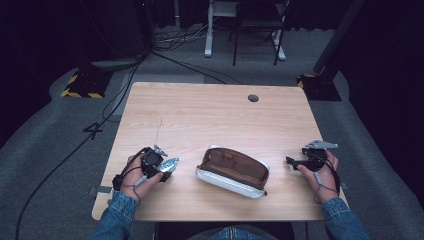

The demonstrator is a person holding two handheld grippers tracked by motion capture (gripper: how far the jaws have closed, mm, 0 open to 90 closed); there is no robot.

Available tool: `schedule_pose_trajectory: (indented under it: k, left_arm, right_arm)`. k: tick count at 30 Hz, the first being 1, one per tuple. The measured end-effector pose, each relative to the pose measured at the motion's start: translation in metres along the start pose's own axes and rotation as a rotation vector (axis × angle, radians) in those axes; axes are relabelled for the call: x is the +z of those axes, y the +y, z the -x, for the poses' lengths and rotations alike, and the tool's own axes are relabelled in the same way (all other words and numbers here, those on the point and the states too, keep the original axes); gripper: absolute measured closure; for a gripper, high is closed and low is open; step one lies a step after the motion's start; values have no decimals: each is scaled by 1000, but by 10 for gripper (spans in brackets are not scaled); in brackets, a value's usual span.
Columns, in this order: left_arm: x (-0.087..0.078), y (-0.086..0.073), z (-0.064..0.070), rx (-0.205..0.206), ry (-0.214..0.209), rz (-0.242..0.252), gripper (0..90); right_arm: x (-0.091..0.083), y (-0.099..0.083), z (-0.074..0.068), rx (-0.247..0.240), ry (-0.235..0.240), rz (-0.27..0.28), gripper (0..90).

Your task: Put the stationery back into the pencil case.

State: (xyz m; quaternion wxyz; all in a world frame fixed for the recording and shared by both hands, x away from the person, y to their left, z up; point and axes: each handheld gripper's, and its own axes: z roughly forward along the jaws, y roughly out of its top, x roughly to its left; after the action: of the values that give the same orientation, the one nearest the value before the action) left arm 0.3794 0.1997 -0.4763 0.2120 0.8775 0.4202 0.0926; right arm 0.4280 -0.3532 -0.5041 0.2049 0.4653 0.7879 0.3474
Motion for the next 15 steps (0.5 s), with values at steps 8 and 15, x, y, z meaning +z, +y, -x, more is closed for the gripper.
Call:
schedule_pose_trajectory:
  k: [8, 15]
  left_arm:
    - [-7, -1, -1, -10, -13, 40, 388]
    - [-25, 1, 1, -17, -26, 123, 388]
  right_arm:
    - [0, 0, 0, 0, 0, 0, 156]
    - [0, 0, 0, 0, 0, 0, 156]
